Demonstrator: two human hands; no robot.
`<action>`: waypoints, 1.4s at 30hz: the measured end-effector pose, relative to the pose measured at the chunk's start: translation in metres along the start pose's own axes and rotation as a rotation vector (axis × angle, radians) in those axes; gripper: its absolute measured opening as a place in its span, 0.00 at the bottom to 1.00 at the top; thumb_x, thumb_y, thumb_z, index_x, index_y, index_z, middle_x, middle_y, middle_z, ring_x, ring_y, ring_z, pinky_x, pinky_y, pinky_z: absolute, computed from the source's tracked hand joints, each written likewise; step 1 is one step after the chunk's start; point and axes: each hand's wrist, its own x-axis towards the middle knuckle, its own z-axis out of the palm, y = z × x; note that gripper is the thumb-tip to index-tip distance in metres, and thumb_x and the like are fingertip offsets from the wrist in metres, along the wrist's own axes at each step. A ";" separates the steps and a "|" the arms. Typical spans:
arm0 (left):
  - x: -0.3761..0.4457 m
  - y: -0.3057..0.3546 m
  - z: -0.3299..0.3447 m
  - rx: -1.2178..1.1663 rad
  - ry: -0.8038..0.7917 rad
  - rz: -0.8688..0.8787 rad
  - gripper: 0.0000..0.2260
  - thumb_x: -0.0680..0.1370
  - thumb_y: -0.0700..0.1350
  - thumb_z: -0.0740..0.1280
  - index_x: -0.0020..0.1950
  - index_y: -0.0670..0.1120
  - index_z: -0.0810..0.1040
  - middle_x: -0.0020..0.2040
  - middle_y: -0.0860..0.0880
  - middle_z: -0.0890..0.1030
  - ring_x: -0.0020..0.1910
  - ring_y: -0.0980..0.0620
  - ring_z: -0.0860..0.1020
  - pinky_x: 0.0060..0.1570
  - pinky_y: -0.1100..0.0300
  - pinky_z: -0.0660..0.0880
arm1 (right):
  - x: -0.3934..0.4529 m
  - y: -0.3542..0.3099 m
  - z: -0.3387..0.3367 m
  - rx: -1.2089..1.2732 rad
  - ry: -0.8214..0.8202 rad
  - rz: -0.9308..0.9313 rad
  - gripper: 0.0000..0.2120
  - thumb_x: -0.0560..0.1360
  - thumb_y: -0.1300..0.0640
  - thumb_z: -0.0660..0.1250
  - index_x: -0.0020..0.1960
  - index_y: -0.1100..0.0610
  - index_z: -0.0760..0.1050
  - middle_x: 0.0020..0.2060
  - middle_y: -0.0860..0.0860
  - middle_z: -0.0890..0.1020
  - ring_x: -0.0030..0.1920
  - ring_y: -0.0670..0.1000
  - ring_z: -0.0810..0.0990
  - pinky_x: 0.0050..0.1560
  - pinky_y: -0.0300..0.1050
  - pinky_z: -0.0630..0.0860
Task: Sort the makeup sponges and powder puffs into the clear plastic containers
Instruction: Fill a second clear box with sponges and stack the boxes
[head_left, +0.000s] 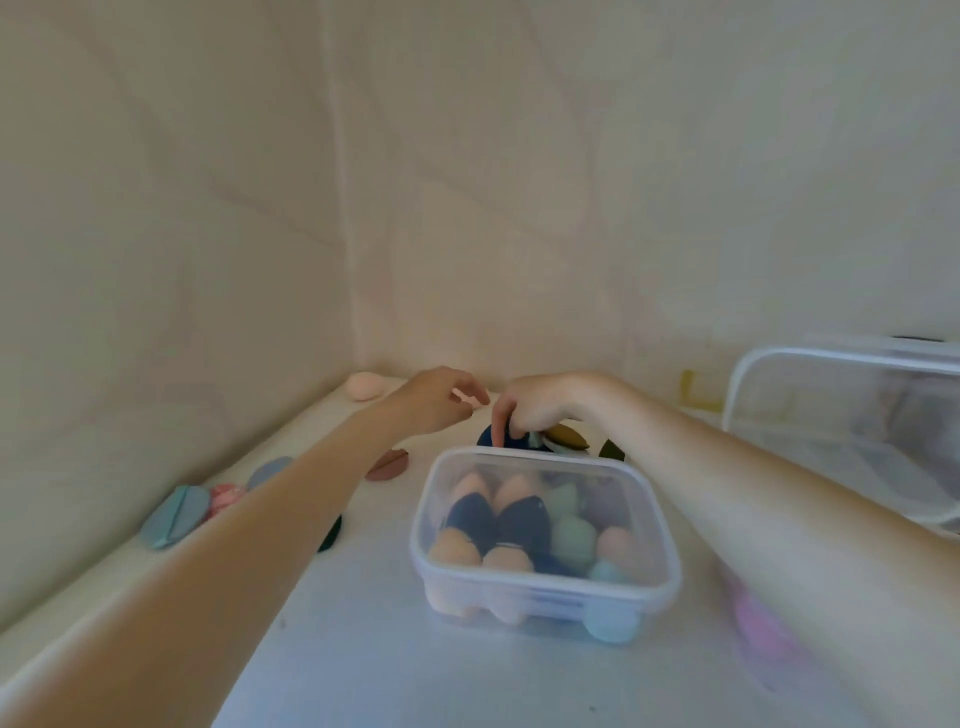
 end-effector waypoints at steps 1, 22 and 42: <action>0.004 0.001 0.004 -0.010 -0.019 0.016 0.14 0.76 0.34 0.60 0.58 0.43 0.79 0.62 0.45 0.78 0.60 0.47 0.76 0.59 0.59 0.71 | 0.002 0.001 0.000 0.004 0.005 -0.010 0.16 0.77 0.68 0.57 0.57 0.58 0.80 0.52 0.53 0.74 0.52 0.53 0.72 0.52 0.45 0.74; -0.081 0.195 0.053 0.042 -0.181 0.416 0.10 0.77 0.41 0.64 0.56 0.45 0.80 0.52 0.50 0.81 0.48 0.55 0.78 0.40 0.76 0.69 | -0.242 0.091 0.030 0.624 0.262 0.225 0.06 0.73 0.57 0.67 0.41 0.59 0.74 0.36 0.53 0.71 0.38 0.49 0.68 0.36 0.40 0.62; -0.063 0.206 0.090 0.286 -0.273 0.298 0.07 0.74 0.43 0.67 0.50 0.43 0.82 0.50 0.46 0.83 0.42 0.52 0.78 0.34 0.70 0.68 | -0.223 0.122 0.073 0.812 0.072 0.146 0.06 0.74 0.64 0.68 0.47 0.55 0.78 0.47 0.52 0.80 0.52 0.51 0.77 0.61 0.46 0.73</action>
